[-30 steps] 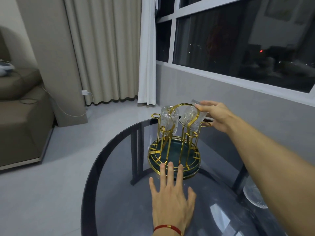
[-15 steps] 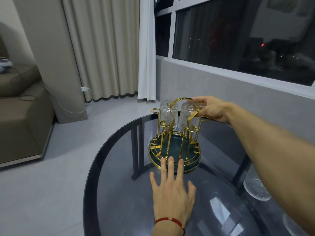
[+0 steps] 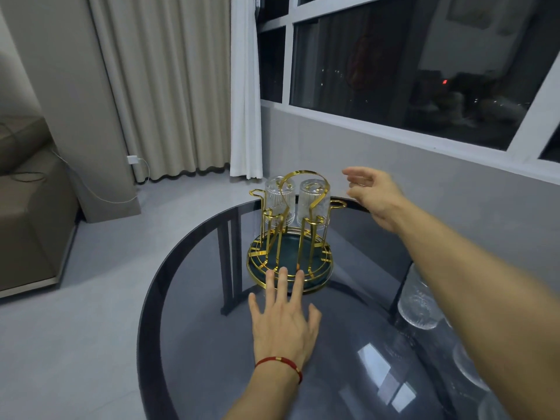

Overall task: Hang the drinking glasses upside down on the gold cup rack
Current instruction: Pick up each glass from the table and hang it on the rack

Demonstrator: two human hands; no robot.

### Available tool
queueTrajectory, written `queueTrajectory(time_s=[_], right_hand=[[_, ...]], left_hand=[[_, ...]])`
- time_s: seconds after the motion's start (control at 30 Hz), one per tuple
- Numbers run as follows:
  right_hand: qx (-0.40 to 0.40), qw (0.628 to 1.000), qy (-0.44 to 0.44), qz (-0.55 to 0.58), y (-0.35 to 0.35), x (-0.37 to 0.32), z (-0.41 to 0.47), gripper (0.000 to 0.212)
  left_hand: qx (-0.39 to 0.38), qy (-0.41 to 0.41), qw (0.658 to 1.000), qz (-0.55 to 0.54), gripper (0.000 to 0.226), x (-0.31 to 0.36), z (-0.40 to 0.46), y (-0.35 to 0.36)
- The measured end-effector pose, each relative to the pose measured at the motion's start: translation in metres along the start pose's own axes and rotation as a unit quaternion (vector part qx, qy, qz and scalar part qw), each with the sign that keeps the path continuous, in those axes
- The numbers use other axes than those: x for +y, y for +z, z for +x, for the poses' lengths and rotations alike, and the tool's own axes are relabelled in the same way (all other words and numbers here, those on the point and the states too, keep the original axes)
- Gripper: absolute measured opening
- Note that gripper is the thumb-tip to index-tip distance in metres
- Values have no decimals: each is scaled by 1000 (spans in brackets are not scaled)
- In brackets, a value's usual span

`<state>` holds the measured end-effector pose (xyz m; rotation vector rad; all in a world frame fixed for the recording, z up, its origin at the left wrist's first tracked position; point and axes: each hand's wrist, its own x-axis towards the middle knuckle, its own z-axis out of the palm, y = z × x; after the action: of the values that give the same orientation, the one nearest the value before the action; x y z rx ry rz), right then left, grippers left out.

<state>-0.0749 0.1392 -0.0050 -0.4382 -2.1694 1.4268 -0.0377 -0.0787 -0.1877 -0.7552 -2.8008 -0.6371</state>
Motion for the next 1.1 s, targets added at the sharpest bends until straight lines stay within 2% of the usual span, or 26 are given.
queueTrajectory(time_s=[0.07, 0.13, 0.27, 0.37, 0.43, 0.57, 0.63, 0.73, 0.83, 0.9, 1.0, 1.1], right_hand=[[116, 992, -42, 11, -3, 1, -37, 43], [166, 982, -94, 7, -10, 2, -86, 42], [143, 972, -160, -94, -27, 8, -180, 45], [126, 946, -229, -191, -47, 16, -241, 40], [144, 936, -234, -221, -65, 25, -275, 37], [262, 934, -153, -190, -106, 37, -307, 28], [301, 936, -78, -164, -123, 43, -310, 24], [297, 942, 96, -124, -148, 61, -314, 23], [225, 942, 249, -13, -159, 72, -317, 19], [184, 942, 280, 26, -160, 75, -317, 25], [176, 946, 271, 7, -162, 77, -317, 29], [175, 952, 251, -34, -158, 74, -316, 28]], left_hand=[[-2, 2, 1000, -3, 68, 1, -2, -3], [-9, 11, 1000, 2, 68, 4, -6, -7], [-15, 117, 992, 34, 67, 23, -19, -17], [-13, 198, 979, -55, 68, 57, -35, -27], [-16, 234, 965, -118, 72, 81, -50, -35], [-6, 322, 933, -157, 77, 119, -85, -47], [-22, 323, 923, -208, 77, 131, -97, -49], [-76, 293, 912, -277, 78, 143, -110, -45], [-122, 255, 906, -317, 86, 154, -116, -38], [-149, 225, 901, -340, 95, 162, -119, -35], [-173, 201, 894, -362, 102, 174, -126, -34], [-161, 194, 892, -375, 103, 179, -126, -31]])
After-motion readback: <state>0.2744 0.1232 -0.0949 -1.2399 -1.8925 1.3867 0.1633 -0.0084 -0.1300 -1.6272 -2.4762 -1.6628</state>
